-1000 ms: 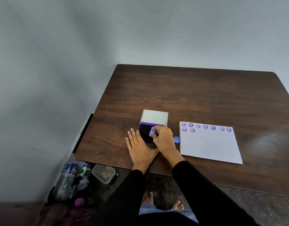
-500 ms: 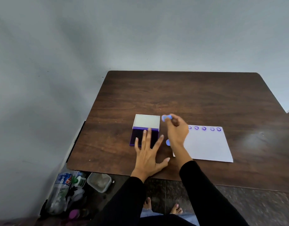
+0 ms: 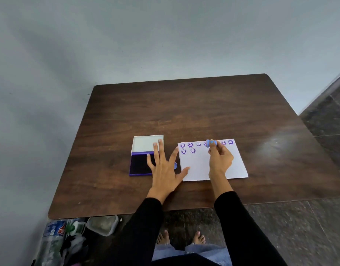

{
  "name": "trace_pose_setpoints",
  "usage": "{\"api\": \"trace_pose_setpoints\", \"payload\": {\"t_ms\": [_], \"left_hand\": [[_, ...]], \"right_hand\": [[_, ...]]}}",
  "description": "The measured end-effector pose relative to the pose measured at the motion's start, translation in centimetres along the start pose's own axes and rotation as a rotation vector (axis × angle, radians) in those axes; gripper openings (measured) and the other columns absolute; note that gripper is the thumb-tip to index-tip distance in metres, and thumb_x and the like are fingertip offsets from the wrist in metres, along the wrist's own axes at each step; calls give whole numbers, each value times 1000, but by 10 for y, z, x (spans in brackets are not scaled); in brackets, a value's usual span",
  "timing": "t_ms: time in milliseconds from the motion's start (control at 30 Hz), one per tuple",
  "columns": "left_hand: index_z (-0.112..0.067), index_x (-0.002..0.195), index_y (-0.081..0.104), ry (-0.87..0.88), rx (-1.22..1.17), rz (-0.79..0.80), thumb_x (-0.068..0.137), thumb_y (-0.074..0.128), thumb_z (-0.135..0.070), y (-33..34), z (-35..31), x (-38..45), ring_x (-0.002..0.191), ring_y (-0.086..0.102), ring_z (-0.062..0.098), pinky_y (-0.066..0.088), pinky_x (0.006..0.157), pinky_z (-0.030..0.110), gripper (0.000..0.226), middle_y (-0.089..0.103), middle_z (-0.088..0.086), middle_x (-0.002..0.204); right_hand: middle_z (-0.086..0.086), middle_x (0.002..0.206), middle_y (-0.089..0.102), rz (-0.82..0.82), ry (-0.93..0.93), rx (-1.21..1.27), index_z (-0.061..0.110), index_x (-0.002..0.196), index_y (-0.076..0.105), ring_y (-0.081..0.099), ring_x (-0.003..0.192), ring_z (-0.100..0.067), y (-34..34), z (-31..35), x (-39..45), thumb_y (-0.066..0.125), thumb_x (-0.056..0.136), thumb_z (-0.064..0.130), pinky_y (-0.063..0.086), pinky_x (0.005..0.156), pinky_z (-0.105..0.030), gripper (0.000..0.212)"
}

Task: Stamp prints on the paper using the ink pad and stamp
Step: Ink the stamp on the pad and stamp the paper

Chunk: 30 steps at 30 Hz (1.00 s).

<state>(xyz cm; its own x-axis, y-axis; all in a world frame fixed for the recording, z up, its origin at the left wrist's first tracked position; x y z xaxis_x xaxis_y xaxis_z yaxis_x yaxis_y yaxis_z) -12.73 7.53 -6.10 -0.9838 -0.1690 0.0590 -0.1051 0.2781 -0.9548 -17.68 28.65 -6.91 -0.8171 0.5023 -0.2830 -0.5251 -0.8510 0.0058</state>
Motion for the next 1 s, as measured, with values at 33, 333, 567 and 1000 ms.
{"api": "trace_pose_setpoints", "payload": {"t_ms": [33,333,567,1000], "left_hand": [[-41,148,19,9,26,65,77,46,-76,4,-5,10,139,-33,27,-4,111,62,84,-23,12,158],[-41,150,14,18,180,411,61,58,-83,35,-7,40,133,-43,36,-19,105,65,107,-43,11,148],[-42,147,23,5,181,371,56,63,-82,33,-7,44,133,-43,35,-20,104,64,108,-39,10,151],[-42,144,32,-24,138,352,52,69,-79,29,-9,45,136,-40,34,-20,105,64,106,-34,10,154]], "right_hand": [[-6,88,70,2,21,2,7,94,71,64,79,-16,-1,-6,1,67,86,22,54,83,-31,17],[-6,78,67,48,220,220,0,92,70,63,70,-12,-4,-30,11,64,88,14,56,69,-23,16],[-14,83,67,47,465,527,1,80,64,65,74,-21,-7,-39,14,61,89,11,56,71,-27,14],[-9,100,71,51,-293,-255,8,105,67,64,85,-15,14,3,3,68,84,14,51,75,-19,22]]}}
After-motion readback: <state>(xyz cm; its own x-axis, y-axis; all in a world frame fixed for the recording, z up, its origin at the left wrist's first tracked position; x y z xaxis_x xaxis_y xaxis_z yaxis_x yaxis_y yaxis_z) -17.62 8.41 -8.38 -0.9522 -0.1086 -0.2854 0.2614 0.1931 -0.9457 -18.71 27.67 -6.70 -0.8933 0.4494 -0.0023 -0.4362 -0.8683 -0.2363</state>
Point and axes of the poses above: each hand's wrist, its own x-axis towards the middle knuckle, its own y-axis out of the palm, z = x × y, the point moved 10 cm from there along x, towards the middle knuckle
